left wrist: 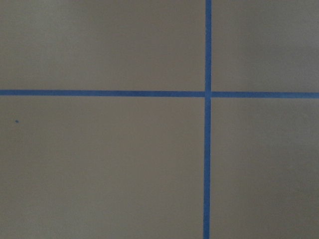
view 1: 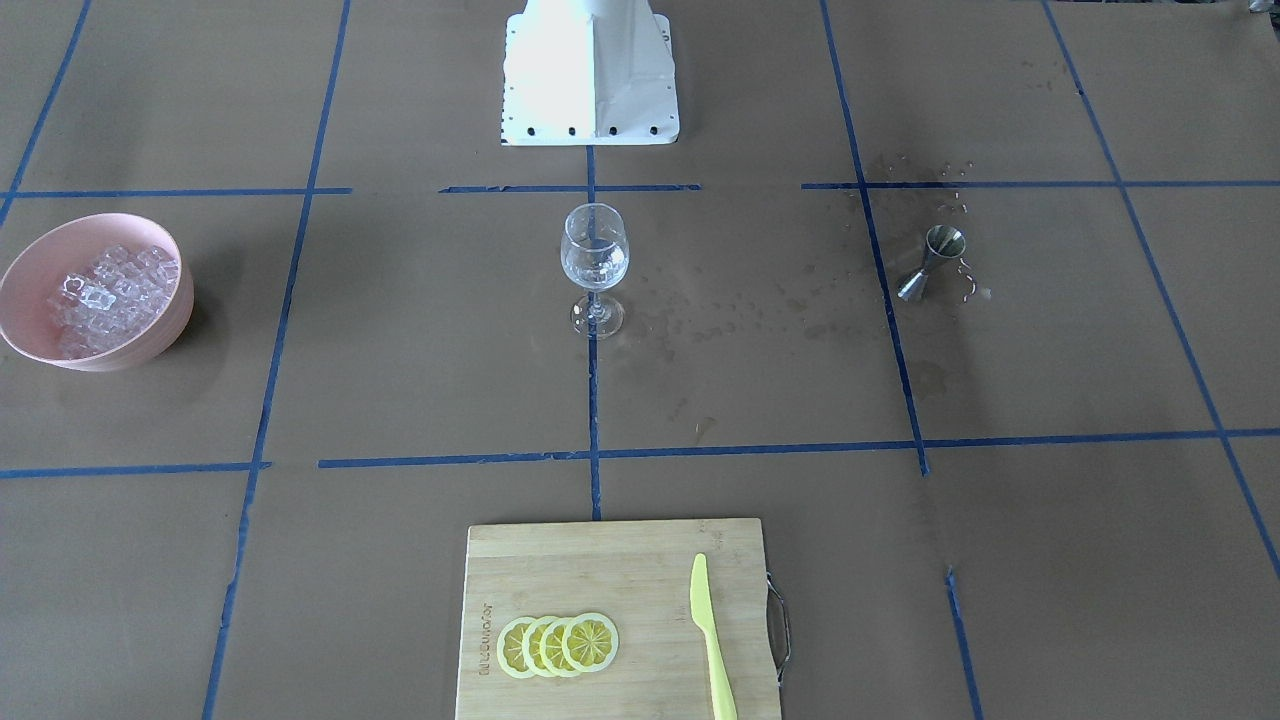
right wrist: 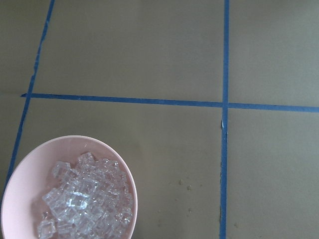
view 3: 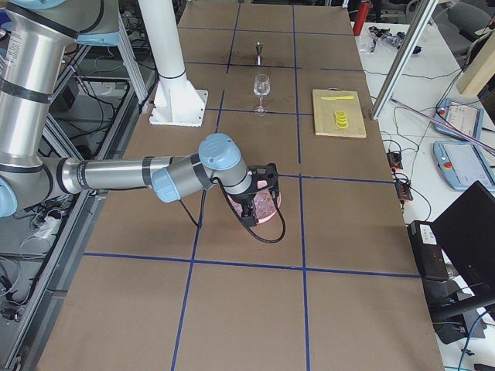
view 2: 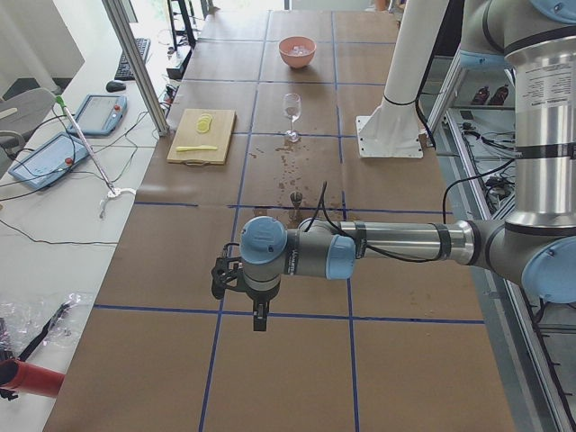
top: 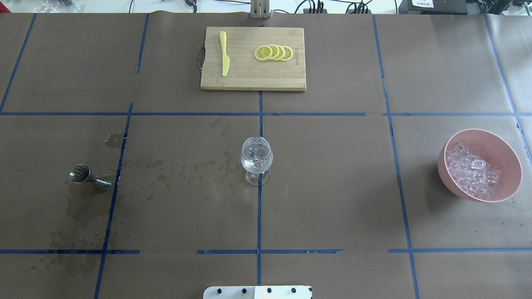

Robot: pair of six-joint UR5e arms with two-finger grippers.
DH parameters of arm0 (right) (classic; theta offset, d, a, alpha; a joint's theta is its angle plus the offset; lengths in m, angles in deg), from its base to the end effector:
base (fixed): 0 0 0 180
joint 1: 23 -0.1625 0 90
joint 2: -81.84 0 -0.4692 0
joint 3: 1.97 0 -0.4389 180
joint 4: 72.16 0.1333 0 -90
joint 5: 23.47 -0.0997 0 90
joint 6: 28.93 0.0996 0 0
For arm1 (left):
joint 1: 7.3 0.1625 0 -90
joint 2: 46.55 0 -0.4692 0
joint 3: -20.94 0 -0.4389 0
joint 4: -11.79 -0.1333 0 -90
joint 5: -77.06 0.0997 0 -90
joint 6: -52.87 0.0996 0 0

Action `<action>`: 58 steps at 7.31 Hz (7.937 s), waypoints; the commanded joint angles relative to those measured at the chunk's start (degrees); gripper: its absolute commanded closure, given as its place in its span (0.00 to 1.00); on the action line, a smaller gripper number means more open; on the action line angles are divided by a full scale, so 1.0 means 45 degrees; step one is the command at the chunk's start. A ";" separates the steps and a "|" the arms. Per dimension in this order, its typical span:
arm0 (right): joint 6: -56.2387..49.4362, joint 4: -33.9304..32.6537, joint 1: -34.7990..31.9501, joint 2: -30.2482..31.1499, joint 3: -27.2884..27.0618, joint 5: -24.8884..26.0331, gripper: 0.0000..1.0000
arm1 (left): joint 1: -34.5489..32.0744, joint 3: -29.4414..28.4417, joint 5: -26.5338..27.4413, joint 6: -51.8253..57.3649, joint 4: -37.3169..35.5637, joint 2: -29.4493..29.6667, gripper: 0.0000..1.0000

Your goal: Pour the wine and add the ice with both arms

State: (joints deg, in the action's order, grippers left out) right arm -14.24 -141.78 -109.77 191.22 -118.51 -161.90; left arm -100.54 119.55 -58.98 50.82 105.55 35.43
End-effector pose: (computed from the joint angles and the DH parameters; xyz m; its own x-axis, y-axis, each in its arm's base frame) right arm 0.0362 -0.4014 0.5629 0.6346 -0.1457 0.7589 -0.1147 0.9534 0.2790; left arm -0.0885 -0.4738 0.6840 0.6937 -0.0203 -0.7200 0.0812 0.9954 0.0501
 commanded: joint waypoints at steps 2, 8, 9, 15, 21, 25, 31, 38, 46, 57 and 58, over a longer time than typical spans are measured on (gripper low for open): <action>0.2930 0.0021 0.2456 -0.1412 -0.1035 0.0564 0.00 | -0.0004 0.0177 -0.0121 -0.0034 0.0003 0.0101 0.00; 0.4775 0.2076 0.5255 -0.0342 0.0575 0.3027 0.25 | -0.0004 0.0334 -0.0121 -0.0014 0.0081 0.0101 0.00; 0.6077 0.3291 0.5934 -0.0361 0.0972 0.3493 0.25 | -0.0023 0.0314 -0.0101 -0.0034 0.0314 0.0082 0.00; 0.8082 0.3479 0.8147 -0.0887 0.1422 0.6015 0.40 | -0.0004 0.0255 -0.0081 -0.0014 0.0414 0.0082 0.00; 0.7907 0.3459 0.8675 -0.0850 0.1543 0.6837 1.00 | -0.0004 0.0295 -0.0081 -0.0014 0.0414 0.0101 0.00; 0.7809 0.0841 0.8207 -0.1701 -0.1200 0.6351 1.00 | -0.0023 0.0314 -0.0043 -0.0014 0.0570 0.0082 0.00; 1.0202 -0.8589 1.0581 -1.1447 -0.1759 0.6871 1.00 | 0.0016 0.0411 0.0055 0.0083 0.0531 -0.0055 0.00; 1.3180 -0.9095 1.3752 -1.5869 0.2284 1.0019 1.00 | 0.0016 0.0529 0.0055 0.0083 0.0531 -0.0094 0.00; 1.2385 -0.9411 1.3057 -1.5675 0.1758 0.9459 0.00 | 0.0016 0.0549 0.0055 0.0083 0.0531 -0.0094 0.00; -0.3636 -0.7407 0.0732 -0.4689 0.2479 0.2385 0.00 | 0.0739 0.1289 0.0603 0.0083 -0.0400 -0.0875 0.00; -0.3617 -0.6801 0.0687 -0.4233 0.2499 0.2346 0.00 | 0.0700 0.1619 0.0467 0.0083 -0.1045 -0.0991 0.00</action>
State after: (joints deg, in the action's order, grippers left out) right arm -30.11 -176.14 -105.16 167.65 -107.55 -151.16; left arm -97.36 125.35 -56.43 51.20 104.15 31.45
